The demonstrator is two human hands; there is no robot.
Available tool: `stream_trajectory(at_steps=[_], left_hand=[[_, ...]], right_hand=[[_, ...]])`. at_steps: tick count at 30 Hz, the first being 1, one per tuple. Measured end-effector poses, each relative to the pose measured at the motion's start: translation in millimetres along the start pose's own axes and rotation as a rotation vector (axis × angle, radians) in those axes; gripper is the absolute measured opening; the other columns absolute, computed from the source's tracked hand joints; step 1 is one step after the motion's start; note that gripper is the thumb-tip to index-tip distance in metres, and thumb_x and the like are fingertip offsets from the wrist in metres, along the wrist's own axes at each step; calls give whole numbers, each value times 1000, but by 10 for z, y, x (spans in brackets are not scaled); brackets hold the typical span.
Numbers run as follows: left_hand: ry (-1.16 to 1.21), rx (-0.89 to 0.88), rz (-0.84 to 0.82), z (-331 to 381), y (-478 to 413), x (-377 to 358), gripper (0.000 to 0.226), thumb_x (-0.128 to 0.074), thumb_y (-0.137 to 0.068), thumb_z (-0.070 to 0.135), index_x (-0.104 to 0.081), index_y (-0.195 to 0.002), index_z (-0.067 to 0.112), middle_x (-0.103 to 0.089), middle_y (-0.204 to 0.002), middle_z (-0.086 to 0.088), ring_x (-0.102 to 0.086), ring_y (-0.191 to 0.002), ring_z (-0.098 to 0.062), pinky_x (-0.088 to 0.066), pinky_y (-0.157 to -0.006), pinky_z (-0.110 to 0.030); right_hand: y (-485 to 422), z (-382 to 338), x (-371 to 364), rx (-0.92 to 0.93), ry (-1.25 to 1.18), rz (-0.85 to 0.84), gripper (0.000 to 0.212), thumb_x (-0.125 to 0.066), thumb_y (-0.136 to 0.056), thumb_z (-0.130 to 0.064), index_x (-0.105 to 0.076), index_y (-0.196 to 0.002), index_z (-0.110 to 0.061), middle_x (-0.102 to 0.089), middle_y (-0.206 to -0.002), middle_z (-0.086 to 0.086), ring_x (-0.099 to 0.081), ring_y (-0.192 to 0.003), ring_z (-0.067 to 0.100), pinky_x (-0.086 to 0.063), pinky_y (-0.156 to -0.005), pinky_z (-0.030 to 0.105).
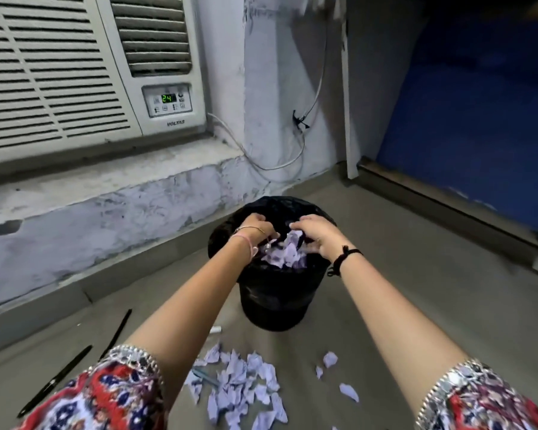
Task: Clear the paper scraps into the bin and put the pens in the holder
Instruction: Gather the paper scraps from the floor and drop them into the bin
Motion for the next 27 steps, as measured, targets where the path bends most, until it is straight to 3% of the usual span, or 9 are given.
stream_trajectory(at_steps=[2,5,12,14,16,18,21,24,27], left_hand=[[18,-18,62,-69,-20,96,29,-66,-76,-1,-61,-103,11,-62,-111,-20,-57,-100,-25,-47,-90,-38],[92,-80,53,-157,122,155,19,-64,-78,3,-61,-72,21,-67,-91,-11,-62,-86,-19,-52,-75,-29],[11,-226,-24,-737,772,397,28,-56,-84,0,-63,-69,22,-65,-68,-1,-61,-59,-3,-51,-60,-20],[-65,-185,0,-1186,844,561,28,-56,-83,-1,-62,-70,22,-63,-68,-1,-60,-64,-8,-50,-59,-20],[-244,-178,40,-1680,863,719,21,-60,-82,1,-66,-75,20,-68,-73,-3,-64,-74,-17,-51,-70,-25],[-514,-189,72,-2119,888,811,18,-59,-80,4,-71,-87,15,-74,-88,-7,-68,-87,-23,-48,-77,-24],[-769,-242,38,-2577,907,781,30,-53,-80,14,-69,-105,17,-69,-113,-7,-61,-108,-26,-50,-88,-32],[-1021,-285,65,-2890,816,761,33,-53,-82,15,-63,-112,23,-64,-119,-5,-52,-113,-30,-46,-84,-37],[-1131,-358,136,-2939,788,739,26,-51,-78,14,-61,-101,19,-63,-109,-7,-52,-106,-32,-39,-78,-38]], right_hand=[[44,20,24,19,-7,9,9,-59,-90,-9,-67,-93,-3,-63,-97,14,-63,-81,22,-55,-76,31],[219,32,-23,151,-33,-8,19,-61,-88,-2,-66,-72,-10,-67,-78,11,-64,-61,16,-59,-72,29],[949,371,-597,416,30,-136,11,-64,-86,1,-68,-80,-8,-65,-65,8,-61,-49,8,-59,-55,22],[951,752,-838,423,127,-143,8,-64,-86,-3,-69,-81,-6,-65,-64,5,-62,-52,10,-60,-57,26],[899,1164,-1079,431,290,-127,7,-65,-87,-8,-72,-87,-7,-68,-70,3,-65,-62,13,-59,-65,27],[857,1507,-1319,457,468,-172,14,-62,-86,-7,-72,-96,-11,-72,-89,3,-66,-80,14,-54,-77,22],[791,1796,-1651,517,613,-304,30,-55,-83,0,-67,-109,-10,-66,-109,9,-62,-100,23,-48,-92,28],[686,1876,-1951,599,717,-338,38,-50,-83,1,-63,-117,-12,-60,-117,9,-56,-108,25,-41,-93,28],[564,1894,-2239,672,776,-377,46,-46,-82,3,-60,-122,-17,-57,-124,6,-52,-112,26,-43,-97,31]])
Point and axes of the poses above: each hand's wrist, its own y-axis away from the middle knuckle, its own x-axis out of the back of the hand, z = x × y, the point moved 8 cm from there along -y, towards the middle knuckle
